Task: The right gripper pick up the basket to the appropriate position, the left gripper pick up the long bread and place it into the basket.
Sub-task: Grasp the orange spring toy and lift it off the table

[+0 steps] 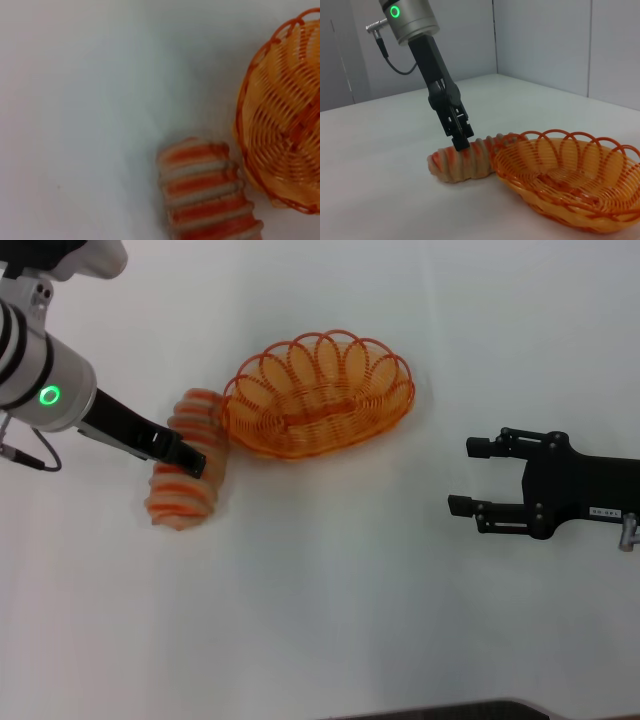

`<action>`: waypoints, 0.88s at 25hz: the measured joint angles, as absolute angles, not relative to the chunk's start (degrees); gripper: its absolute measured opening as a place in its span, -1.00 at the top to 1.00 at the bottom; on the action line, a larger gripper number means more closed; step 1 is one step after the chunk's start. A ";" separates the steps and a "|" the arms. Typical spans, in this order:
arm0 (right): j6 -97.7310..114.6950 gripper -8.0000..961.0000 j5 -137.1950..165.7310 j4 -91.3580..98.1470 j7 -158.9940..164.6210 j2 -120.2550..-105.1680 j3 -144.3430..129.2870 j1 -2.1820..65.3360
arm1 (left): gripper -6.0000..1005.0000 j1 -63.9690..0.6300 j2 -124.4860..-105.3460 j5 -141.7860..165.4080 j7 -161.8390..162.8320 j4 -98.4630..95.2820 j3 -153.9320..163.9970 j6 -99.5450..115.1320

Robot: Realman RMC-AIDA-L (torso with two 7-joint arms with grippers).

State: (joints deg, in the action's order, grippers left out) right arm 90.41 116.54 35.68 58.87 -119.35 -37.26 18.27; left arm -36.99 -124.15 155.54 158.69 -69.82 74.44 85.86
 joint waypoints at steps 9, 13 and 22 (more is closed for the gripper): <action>90.31 -0.67 116.54 35.68 59.12 -119.35 -37.27 18.92 | -0.46 -38.88 -124.04 154.59 160.41 -66.28 73.22 86.33; 90.34 -0.67 116.54 35.69 59.14 -119.35 -37.27 19.00 | -0.46 -39.40 -124.04 154.70 160.94 -64.31 72.84 85.29; 90.34 -0.67 116.54 35.68 59.15 -119.35 -37.26 19.29 | -0.46 -39.59 -124.10 155.24 161.53 -63.32 73.40 83.64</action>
